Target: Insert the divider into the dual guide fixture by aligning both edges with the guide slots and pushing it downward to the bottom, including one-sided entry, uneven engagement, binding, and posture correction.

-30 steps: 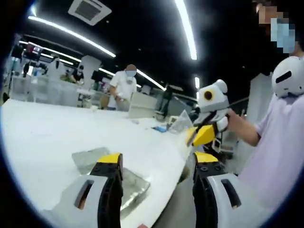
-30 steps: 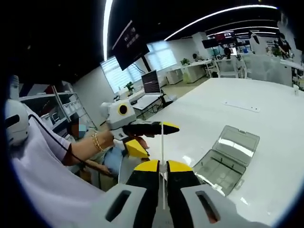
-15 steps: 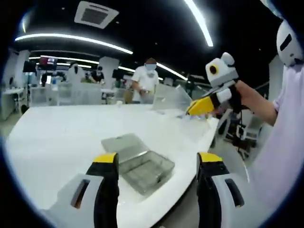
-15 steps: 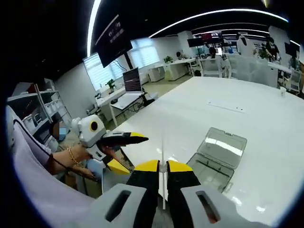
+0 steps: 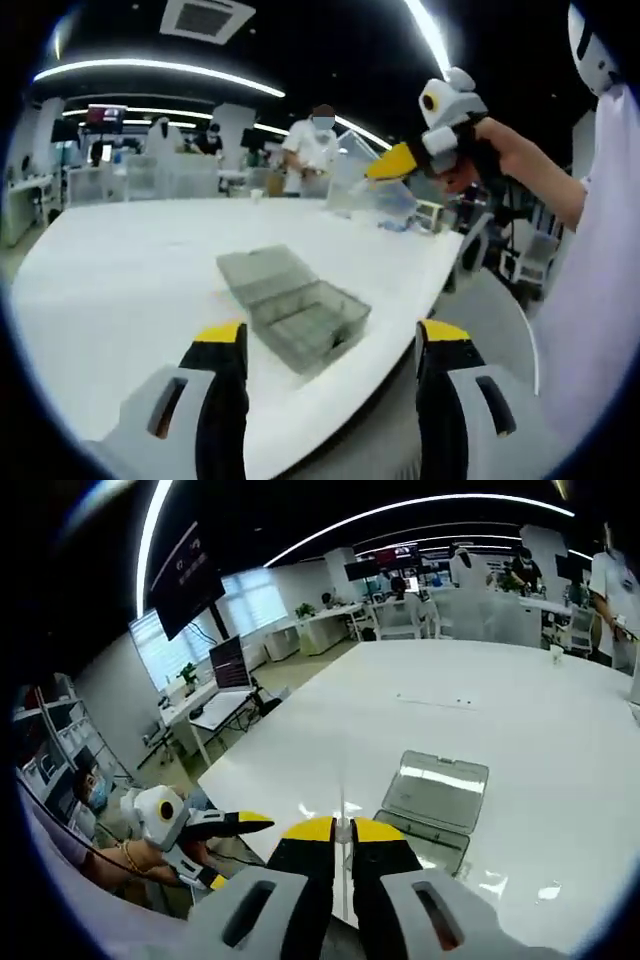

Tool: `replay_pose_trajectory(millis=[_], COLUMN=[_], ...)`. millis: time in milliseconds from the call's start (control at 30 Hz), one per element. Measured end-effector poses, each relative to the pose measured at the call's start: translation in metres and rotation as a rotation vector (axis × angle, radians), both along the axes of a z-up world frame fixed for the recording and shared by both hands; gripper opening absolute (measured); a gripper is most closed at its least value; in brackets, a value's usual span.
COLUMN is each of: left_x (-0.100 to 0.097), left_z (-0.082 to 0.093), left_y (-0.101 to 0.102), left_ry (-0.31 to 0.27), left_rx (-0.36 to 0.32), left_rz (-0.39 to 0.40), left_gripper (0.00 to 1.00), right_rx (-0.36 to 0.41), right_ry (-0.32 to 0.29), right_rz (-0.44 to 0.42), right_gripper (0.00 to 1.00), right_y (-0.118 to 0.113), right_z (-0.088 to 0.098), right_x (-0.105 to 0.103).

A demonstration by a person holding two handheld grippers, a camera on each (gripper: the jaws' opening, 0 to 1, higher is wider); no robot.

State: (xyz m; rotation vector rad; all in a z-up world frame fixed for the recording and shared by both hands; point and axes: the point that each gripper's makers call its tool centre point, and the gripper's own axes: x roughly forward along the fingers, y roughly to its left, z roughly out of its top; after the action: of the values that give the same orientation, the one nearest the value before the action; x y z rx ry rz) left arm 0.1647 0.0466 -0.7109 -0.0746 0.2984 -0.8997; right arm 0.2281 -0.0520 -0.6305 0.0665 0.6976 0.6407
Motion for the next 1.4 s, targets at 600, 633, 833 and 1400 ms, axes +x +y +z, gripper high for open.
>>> replay_pose_trajectory(millis=[600,633,833,1400], left_x=[-0.003,-0.003,-0.004,-0.003], left_z=[0.006,0.006,0.006,0.007], left_y=[0.0,0.0,0.0,0.003], left_ry=[-0.036,-0.039,-0.04,-0.043], left_rx=[-0.034,-0.033,-0.041,-0.077], left_rz=[-0.019,-0.02,-0.026,-0.018], left_gripper=[0.65,0.65,0.64,0.62], right_rx=[-0.054,-0.057,-0.069,-0.116], right_ry=[0.14,0.153,0.212,0.327], right_rz=[-0.246,-0.26,-0.281,-0.326], right_gripper=[0.0,0.0,0.0,0.0], right_y=[-0.026,-0.028,-0.027,-0.031], right_z=[-0.034,-0.038,-0.055,-0.092], right_x=[0.023,0.025,0.033,0.046])
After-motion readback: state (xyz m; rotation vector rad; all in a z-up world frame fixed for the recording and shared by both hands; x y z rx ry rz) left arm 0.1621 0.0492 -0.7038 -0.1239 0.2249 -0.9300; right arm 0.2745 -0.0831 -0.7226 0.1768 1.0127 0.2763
